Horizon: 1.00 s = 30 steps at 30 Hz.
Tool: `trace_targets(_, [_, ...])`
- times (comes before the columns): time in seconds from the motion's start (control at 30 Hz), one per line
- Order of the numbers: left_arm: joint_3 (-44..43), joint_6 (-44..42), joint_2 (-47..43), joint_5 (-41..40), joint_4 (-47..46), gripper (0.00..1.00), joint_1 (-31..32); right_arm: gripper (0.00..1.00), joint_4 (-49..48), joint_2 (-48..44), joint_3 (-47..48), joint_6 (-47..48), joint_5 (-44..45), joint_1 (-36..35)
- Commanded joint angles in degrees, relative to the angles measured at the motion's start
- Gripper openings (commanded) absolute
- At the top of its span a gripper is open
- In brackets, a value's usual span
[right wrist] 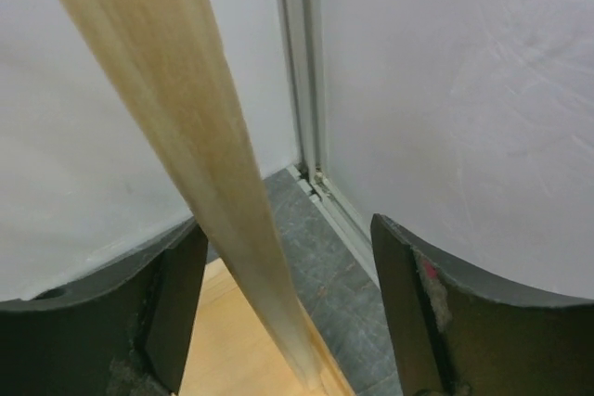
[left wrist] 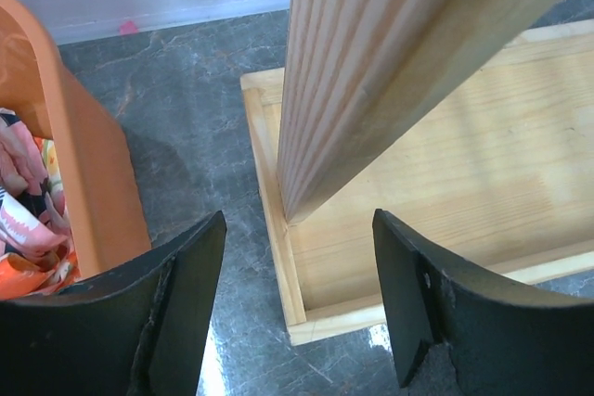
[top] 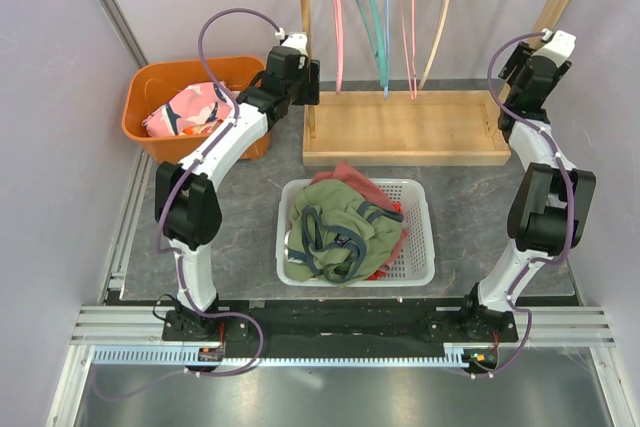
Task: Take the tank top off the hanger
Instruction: Remove the clothesline from the center of the board.
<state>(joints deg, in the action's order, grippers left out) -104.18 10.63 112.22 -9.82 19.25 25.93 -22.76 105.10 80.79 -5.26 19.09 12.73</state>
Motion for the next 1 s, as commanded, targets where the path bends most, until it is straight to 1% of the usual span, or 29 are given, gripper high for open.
trace_targets(0.0, [-3.05,1.76,2.12,1.12,0.18,0.71,-0.09,0.73,-1.58,1.86,3.58,-2.21,-3.62,1.24])
trace_targets(0.03, [-3.31,1.76,2.30,0.95,0.18,0.70,-0.09,0.60,-1.41,2.56,3.75,-2.48,-5.02,1.33])
trace_targets(0.07, [-3.40,1.67,2.47,1.03,0.18,0.68,-0.09,0.53,-1.23,2.74,4.02,-2.48,-5.46,1.42])
trace_targets(0.1, [-3.48,1.58,2.65,1.21,0.09,0.63,-0.01,0.40,-1.14,2.92,4.02,-2.91,-5.90,1.42])
trace_targets(0.17, [-3.66,1.50,2.91,1.47,-0.17,0.57,-0.09,0.29,-0.97,3.09,3.85,-3.01,-6.61,1.33])
trace_targets(0.2, [-3.66,1.50,3.00,1.82,-0.26,0.49,-0.09,0.26,-0.79,2.92,3.76,-3.09,-6.70,1.33])
trace_targets(0.23, [-3.75,1.41,3.09,2.35,-0.17,0.43,-0.09,0.18,-0.79,2.74,3.32,-3.18,-6.87,1.42])
trace_targets(0.27, [-3.75,1.32,3.09,2.61,-0.17,0.36,-0.09,0.15,-0.79,2.66,3.06,-3.35,-7.05,1.42])
trace_targets(0.3, [-3.66,1.23,3.00,2.97,-0.09,0.22,-0.09,0.13,-0.88,2.31,2.79,-3.53,-7.49,1.42])
trace_targets(0.33, [-3.57,1.23,2.74,3.06,-0.17,0.12,-0.09,0.09,-0.97,2.22,2.44,-4.05,-7.93,1.42])
trace_targets(0.37, [-3.40,1.23,2.56,3.23,0.18,0.04,-0.09,0.07,-0.97,2.04,2.26,-4.32,-8.80,1.33])
trace_targets(0.4, [-3.05,1.32,2.30,3.41,0.35,0.02,-0.09,0.04,-0.88,2.04,2.26,-4.76,-9.07,1.42])
trace_targets(0.5, [-1.91,1.32,0.63,3.50,0.27,0.02,-0.09,0.00,-0.62,1.86,1.82,-6.26,-10.12,1.24])
trace_targets(0.63, [0.37,1.32,-2.18,3.41,0.35,0.02,-0.01,0.00,-0.70,1.43,0.51,-6.61,-10.04,1.07])
trace_targets(0.67, [1.25,1.41,-4.45,3.58,0.44,0.02,-0.09,0.00,-0.70,1.34,0.33,-6.52,-10.13,1.15])
trace_targets(0.73, [4.68,1.76,-7.01,3.23,0.18,0.07,-0.09,0.00,-0.79,1.07,-0.54,-6.61,-9.95,1.07])
trace_targets(0.77, [5.99,1.76,-8.32,3.15,-0.34,0.12,-0.09,0.00,-0.88,1.16,-0.81,-6.61,-10.04,1.07])
trace_targets(0.8, [8.70,1.76,-10.77,2.54,-2.18,0.38,-0.09,0.00,-1.14,1.16,-0.99,-6.61,-10.04,1.07])
trace_targets(0.83, [10.30,1.76,-11.93,1.92,-3.67,0.49,-0.18,0.00,-1.23,1.16,-1.34,-6.78,-10.30,1.15])
trace_targets(0.87, [11.71,1.59,-12.81,1.57,-5.52,0.58,-0.09,0.00,-1.32,1.25,-1.52,-6.87,-10.39,1.07])
trace_targets(0.9, [14.24,1.15,-14.13,1.30,-7.36,0.73,-0.09,0.00,-1.23,1.42,-1.52,-7.13,-10.39,1.15])
trace_targets(0.93, [14.79,-0.07,-14.23,1.30,-10.69,0.77,-0.09,0.00,-1.23,1.51,-1.52,-7.05,-10.83,1.07])
trace_targets(0.97, [14.54,-0.43,-13.53,1.30,-11.24,0.79,-0.09,0.00,-1.23,1.51,-1.52,-7.14,-11.00,0.98])
